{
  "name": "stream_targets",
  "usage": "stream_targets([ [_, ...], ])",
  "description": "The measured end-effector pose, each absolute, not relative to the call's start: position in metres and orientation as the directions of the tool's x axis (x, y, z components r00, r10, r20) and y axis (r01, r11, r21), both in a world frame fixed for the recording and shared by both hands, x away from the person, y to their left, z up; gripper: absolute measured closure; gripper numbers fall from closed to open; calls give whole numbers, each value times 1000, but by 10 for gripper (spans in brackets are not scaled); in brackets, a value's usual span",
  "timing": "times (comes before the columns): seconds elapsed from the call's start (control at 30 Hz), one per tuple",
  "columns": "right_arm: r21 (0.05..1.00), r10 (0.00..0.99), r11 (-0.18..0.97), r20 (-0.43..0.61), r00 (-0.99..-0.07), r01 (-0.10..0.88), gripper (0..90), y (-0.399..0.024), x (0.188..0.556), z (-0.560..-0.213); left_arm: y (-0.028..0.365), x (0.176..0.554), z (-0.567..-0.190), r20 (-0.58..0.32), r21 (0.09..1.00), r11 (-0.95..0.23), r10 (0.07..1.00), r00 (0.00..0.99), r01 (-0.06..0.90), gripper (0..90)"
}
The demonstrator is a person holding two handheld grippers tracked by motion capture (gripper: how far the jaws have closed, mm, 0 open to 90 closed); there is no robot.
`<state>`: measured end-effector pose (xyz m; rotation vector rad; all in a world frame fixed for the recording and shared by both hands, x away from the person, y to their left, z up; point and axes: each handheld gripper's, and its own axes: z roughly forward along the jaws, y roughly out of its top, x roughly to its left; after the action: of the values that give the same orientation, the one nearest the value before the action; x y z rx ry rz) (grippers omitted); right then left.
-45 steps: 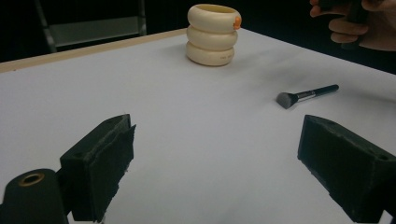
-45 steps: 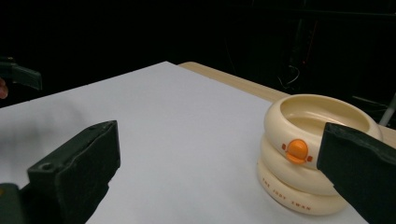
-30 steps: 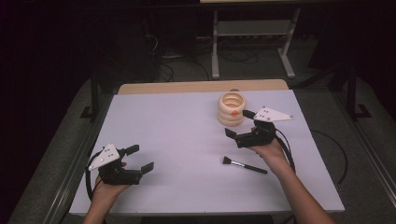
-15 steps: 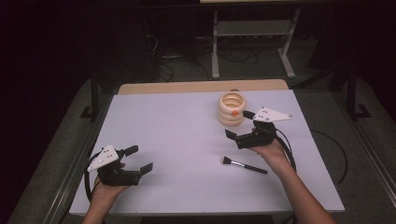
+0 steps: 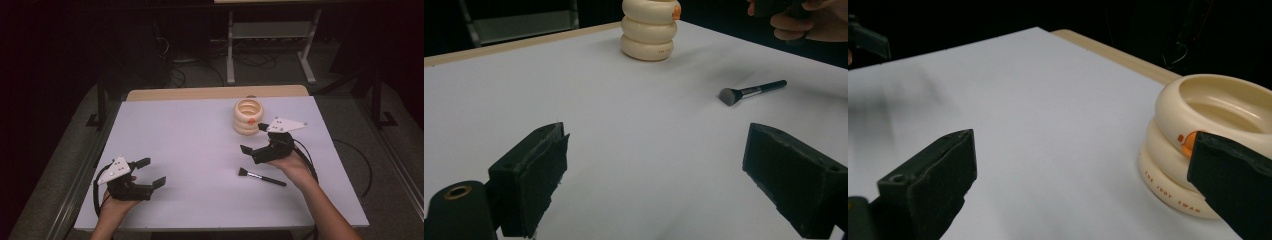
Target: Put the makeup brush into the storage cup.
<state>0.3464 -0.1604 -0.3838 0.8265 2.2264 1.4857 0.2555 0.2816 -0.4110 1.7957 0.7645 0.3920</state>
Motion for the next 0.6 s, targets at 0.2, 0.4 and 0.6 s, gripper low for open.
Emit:
stream_targets([
  [0.2, 898, 626, 322, 35, -779, 300, 0, -158, 345, -382, 281, 255, -412, -107, 929, -198, 667, 737, 313, 101],
  [0.4, 870, 610, 378, 22, -792, 316, 0, -156, 345, -381, 281, 255, -412, -111, 929, -194, 667, 737, 315, 101],
  [0.6, 836, 597, 433, 16, -802, 338, 0, -153, 344, -381, 281, 256, -412, -111, 929, -193, 668, 736, 316, 102],
])
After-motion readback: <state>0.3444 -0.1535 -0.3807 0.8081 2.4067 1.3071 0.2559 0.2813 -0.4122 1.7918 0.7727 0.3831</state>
